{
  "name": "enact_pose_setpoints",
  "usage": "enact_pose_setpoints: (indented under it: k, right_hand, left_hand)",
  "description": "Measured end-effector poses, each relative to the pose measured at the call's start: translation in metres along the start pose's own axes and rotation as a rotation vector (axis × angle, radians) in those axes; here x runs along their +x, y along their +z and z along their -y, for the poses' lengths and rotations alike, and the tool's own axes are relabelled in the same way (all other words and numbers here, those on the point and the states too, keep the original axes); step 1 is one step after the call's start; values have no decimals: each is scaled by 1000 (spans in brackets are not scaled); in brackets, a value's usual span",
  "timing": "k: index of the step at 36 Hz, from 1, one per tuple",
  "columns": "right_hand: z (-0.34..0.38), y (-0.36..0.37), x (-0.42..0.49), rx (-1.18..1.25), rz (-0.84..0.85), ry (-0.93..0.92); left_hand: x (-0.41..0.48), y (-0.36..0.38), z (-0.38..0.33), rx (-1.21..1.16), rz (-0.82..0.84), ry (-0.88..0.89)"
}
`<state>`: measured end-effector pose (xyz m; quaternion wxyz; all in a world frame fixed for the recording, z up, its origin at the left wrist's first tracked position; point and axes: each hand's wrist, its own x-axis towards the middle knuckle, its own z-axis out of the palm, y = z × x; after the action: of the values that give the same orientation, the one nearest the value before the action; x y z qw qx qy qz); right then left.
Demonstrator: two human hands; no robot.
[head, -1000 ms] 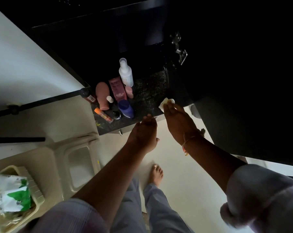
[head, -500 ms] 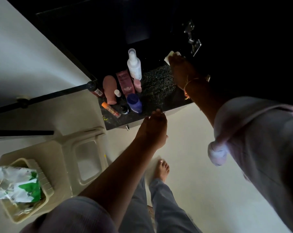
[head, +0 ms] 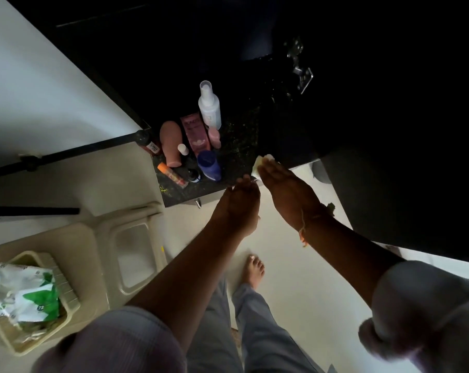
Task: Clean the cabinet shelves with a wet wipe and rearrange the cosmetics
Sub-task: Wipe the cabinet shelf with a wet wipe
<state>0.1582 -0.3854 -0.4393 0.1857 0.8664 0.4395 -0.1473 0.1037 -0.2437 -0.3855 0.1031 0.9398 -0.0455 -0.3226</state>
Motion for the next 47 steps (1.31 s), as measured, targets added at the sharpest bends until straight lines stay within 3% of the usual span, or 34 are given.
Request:
enact_pose_setpoints:
  k: [5, 12, 15, 19, 24, 29, 31, 34, 38, 42, 44, 47]
  right_hand:
    - [-25, -4, 27, -1, -22, 53]
    - [-78, -33, 89, 369, -110, 484]
    - [-83, -50, 110, 496, -152, 547]
    - [-74, -57, 121, 562, -229, 556]
    - [-47, -54, 111, 554, -193, 333]
    - [-21, -30, 74, 535, -201, 227]
    - [-11, -19, 53, 444, -202, 171]
    - [1, -5, 18, 296, -336, 62]
    - [6, -6, -8, 163, -298, -30]
    - [-3, -11, -5, 447, -278, 30]
    - [-16, -18, 2, 651, -311, 226]
    - [-38, -25, 26, 749, -205, 415]
  left_hand:
    - [3, -1, 1, 3, 3, -9]
    - [7, 7, 1, 30, 3, -8]
    - [9, 14, 3, 18, -9, -19]
    - [14, 22, 3, 20, 3, -37]
    - [15, 27, 2, 33, -29, -40]
    - [11, 26, 2, 76, -53, -27]
    - [4, 31, 3, 79, -82, -16]
    - [-8, 42, 6, 68, -155, 29]
    - [-22, 55, 5, 89, -225, 56]
    - [-29, 58, 2, 43, -280, 16]
    - [-29, 55, 2, 15, -292, -10]
    - [-27, 52, 5, -12, -256, -46]
